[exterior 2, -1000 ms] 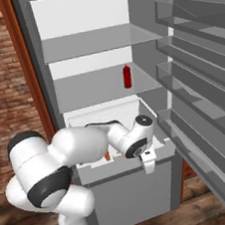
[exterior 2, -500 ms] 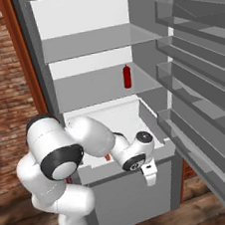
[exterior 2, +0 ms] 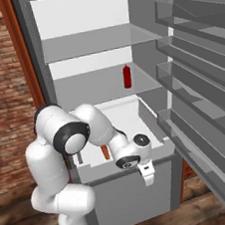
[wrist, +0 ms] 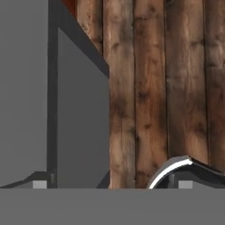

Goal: Place the carrots inside the fridge drawer. Close the drawer after placing the vegetables.

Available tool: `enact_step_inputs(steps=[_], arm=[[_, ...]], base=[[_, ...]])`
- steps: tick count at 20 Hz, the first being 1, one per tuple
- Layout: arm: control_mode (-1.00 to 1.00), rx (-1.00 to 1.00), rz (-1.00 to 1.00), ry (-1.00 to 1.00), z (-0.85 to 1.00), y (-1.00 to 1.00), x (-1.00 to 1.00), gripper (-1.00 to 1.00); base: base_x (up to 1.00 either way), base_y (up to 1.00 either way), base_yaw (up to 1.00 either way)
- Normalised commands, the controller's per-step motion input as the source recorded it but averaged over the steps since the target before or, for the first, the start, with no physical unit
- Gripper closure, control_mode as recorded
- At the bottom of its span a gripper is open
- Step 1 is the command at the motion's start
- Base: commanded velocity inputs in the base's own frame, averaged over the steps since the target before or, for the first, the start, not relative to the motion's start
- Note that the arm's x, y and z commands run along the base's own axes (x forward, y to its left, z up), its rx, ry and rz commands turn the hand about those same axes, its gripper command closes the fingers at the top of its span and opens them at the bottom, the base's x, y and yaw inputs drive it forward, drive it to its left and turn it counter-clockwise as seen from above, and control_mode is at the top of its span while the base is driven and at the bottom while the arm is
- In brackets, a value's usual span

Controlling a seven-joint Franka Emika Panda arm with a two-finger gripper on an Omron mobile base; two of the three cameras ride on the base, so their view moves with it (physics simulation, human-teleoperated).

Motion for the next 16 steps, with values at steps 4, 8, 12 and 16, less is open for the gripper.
enact_step_inputs(steps=[4,8,12,16], arm=[[-1.0,0.0,0.01,0.0,0.0,0.0,0.41,-1.0],[-1.0,0.0,0.01,0.0,0.0,0.0,0.41,-1.0],[-1.0,0.0,0.01,0.0,0.0,0.0,0.44,-1.0],[-1.0,0.03,0.01,0.0,0.0,0.0,0.53,-1.0]], base=[[0.0,0.0,0.0],[0.0,0.0,0.0],[0.0,0.0,0.0],[0.0,0.0,0.0]])
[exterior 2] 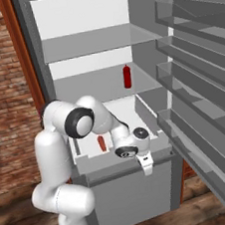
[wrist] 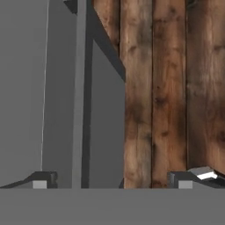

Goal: Place the carrots inside the fridge drawer. Close the drawer after placing the vegetables.

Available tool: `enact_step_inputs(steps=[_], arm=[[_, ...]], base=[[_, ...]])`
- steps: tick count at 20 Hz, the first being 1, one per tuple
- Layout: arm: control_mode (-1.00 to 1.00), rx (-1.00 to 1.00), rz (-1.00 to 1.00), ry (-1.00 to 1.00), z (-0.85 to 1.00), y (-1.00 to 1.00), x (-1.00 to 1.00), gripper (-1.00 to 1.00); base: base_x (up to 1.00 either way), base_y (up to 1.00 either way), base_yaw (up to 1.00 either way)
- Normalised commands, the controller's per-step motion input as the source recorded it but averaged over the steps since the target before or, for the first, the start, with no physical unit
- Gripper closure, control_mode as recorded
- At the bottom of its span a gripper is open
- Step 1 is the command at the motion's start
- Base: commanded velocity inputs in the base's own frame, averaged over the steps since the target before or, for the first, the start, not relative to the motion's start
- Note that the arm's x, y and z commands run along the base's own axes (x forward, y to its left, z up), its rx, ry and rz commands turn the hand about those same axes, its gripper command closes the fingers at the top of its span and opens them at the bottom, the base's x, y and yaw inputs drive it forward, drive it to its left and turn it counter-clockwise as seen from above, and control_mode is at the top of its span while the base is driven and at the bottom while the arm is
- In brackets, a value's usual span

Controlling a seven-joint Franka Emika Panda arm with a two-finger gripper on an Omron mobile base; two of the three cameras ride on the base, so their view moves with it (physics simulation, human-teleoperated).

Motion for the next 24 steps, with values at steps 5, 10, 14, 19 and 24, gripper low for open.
enact_step_inputs(steps=[5,10,14,19,24], arm=[[-1.0,0.07,0.0,0.0,0.0,0.01,0.6,-1.0],[-1.0,0.05,0.0,0.0,0.0,0.13,0.61,-1.0],[-1.0,0.02,0.0,0.0,0.0,0.28,0.59,-1.0],[-1.0,0.01,0.0,0.0,0.0,0.3,0.56,-1.0],[-1.0,0.01,0.0,0.0,0.0,0.24,0.56,-1.0]], base=[[0.0,0.0,0.0],[0.0,0.0,0.0],[0.0,0.0,0.0],[0.0,0.0,0.0],[0.0,0.0,0.0]])
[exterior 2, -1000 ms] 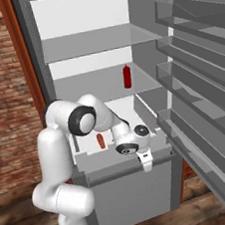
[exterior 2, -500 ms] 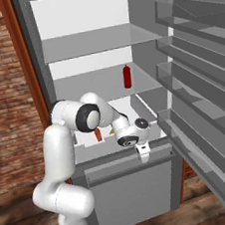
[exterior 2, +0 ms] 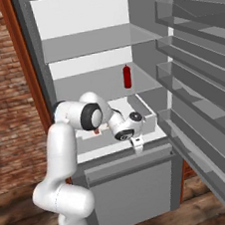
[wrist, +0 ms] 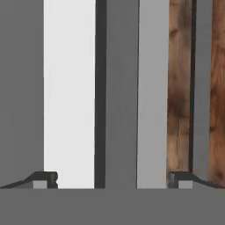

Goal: Place the carrots inside the fridge drawer. Close the drawer after placing the vegetables.

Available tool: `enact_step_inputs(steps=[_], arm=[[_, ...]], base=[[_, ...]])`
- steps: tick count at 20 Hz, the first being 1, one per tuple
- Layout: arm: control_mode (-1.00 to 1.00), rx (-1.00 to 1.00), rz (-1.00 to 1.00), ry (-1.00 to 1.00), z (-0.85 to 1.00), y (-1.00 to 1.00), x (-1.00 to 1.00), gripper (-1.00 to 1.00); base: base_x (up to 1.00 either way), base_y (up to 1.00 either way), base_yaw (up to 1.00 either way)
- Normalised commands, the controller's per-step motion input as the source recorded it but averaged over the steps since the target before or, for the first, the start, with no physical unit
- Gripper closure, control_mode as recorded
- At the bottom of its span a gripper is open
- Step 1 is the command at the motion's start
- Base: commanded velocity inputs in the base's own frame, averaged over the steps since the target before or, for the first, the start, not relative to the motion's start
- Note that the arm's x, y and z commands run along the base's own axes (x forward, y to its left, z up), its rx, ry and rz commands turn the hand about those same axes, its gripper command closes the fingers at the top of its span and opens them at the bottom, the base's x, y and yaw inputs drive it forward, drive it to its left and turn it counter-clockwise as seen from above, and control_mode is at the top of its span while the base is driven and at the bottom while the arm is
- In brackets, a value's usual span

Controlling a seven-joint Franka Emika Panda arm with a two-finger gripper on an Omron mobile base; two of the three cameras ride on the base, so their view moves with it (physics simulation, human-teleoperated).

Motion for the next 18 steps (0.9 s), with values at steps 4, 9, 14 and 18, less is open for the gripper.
enact_step_inputs(steps=[4,9,14,18], arm=[[-1.0,0.03,0.0,0.0,0.0,0.2,0.59,-1.0],[-1.0,0.04,0.0,0.0,0.0,0.17,0.61,-1.0],[-1.0,0.05,0.0,0.0,0.0,0.1,0.59,-1.0],[-1.0,0.05,0.0,0.0,0.0,0.13,0.57,-1.0]], base=[[0.0,0.0,0.0],[0.0,0.0,0.0],[0.0,0.0,0.0],[0.0,0.0,0.0]])
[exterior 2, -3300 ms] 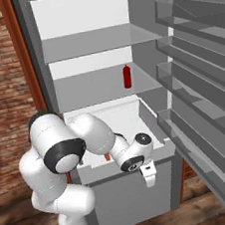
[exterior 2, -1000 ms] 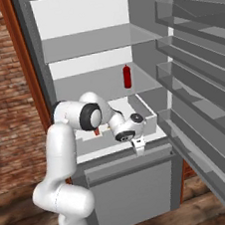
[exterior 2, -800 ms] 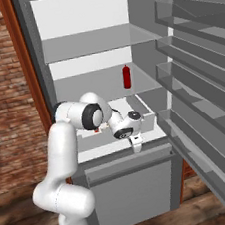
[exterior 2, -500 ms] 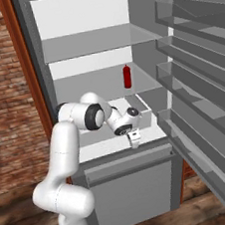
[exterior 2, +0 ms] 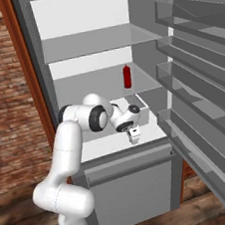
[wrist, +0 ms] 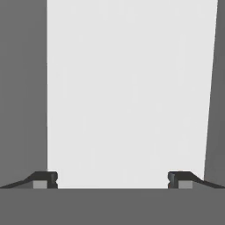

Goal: Place the carrots inside the fridge drawer. Close the drawer after placing the vegetables.

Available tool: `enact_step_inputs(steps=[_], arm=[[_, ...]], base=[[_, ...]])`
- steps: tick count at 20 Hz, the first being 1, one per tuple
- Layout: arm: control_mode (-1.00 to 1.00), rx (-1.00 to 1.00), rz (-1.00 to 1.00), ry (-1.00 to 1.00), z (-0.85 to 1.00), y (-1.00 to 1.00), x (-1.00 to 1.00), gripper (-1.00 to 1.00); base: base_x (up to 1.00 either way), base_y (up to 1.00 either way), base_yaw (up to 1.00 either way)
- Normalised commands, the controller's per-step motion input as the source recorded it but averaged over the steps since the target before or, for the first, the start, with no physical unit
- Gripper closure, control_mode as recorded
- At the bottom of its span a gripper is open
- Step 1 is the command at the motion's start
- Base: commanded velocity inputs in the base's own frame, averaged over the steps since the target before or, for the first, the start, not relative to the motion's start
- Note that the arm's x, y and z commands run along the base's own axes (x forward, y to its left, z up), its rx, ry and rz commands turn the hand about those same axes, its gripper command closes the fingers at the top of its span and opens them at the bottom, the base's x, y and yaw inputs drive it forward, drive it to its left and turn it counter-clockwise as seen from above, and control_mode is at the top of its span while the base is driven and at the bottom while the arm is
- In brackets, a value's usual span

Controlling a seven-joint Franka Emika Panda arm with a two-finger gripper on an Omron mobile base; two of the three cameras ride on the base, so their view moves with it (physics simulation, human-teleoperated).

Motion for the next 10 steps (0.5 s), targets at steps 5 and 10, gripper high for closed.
enact_step_inputs(steps=[5,10], arm=[[-1.0,0.05,0.0,0.0,0.0,0.08,0.51,-1.0],[-1.0,0.05,0.0,0.0,0.0,0.13,0.32,-1.0]], base=[[0.0,0.0,0.0],[0.0,0.0,0.0]])
